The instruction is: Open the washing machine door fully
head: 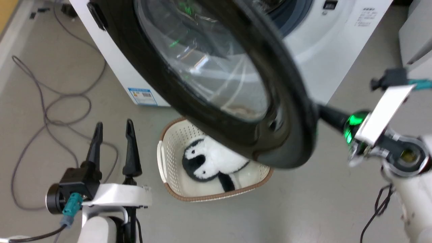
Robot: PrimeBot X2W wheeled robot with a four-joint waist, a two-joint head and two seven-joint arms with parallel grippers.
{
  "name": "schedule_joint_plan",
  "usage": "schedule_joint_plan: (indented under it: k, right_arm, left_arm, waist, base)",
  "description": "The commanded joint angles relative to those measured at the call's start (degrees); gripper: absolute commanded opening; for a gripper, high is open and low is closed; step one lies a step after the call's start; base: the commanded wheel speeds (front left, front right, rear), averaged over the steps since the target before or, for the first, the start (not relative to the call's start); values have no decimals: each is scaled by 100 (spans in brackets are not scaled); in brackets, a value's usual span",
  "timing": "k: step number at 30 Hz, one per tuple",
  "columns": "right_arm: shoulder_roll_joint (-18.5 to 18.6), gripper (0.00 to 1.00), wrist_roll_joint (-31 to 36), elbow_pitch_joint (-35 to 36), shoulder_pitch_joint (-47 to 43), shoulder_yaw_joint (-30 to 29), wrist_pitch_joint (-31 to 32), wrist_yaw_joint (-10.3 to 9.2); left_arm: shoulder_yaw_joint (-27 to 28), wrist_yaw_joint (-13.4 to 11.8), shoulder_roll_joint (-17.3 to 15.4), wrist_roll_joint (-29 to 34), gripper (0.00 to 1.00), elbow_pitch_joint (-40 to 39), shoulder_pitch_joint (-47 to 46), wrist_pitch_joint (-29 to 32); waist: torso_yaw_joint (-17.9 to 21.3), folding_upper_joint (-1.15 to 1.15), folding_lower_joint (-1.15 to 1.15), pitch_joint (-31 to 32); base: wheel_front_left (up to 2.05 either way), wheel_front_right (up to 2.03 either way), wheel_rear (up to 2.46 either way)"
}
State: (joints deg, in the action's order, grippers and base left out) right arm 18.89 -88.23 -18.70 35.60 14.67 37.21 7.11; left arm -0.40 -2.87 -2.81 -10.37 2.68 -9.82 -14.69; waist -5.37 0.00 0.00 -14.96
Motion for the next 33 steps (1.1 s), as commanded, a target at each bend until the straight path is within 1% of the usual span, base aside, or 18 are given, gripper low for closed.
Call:
schedule_joint_plan:
  k: [1, 10, 18, 24, 26, 31, 33]
  right_arm:
    - [-66, 0, -20, 141, -230, 73, 29, 37]
    - [-323, 0, -228, 896, -1205, 332, 112, 37]
    - [-573, 0, -206, 1550, -1789, 764, 223, 37]
    - [-737, 0, -144, 1848, -2131, 1085, 259, 37]
    - [-849, 0, -87, 1970, -2293, 1266, 235, 37]
    - [-1025, 0, -19, 1995, -2406, 1356, 48, 37]
    - [-1026, 0, 62, 1997, -2425, 1343, -67, 37]
  left_arm:
    - [0, -6, -7, 40, 100, 39, 97, -30]
    - [-37, 3, -7, 101, 100, 220, 408, -30]
    - [-26, -3, -7, 113, 100, 275, 569, -30]
    - [-19, -2, -7, 126, 100, 323, 640, -30]
    - [18, 2, -7, 142, 100, 334, 685, -30]
    - [37, 8, -7, 145, 100, 351, 708, -30]
    - [41, 5, -7, 143, 100, 361, 721, -30]
  waist:
    - [22, 0, 0, 139]
    - [39, 0, 0, 592]
    - [70, 0, 0, 767]
    - [98, 0, 0, 864]
    - [139, 0, 0, 912]
    - [176, 0, 0, 949]
    - [190, 0, 0, 975]
  base:
    - [0, 0, 0]
    - [0, 0, 0]
    - [0, 0, 0]
    - [0, 0, 0]
    - [0, 0, 0]
    - [0, 0, 0]
    - [0, 0, 0]
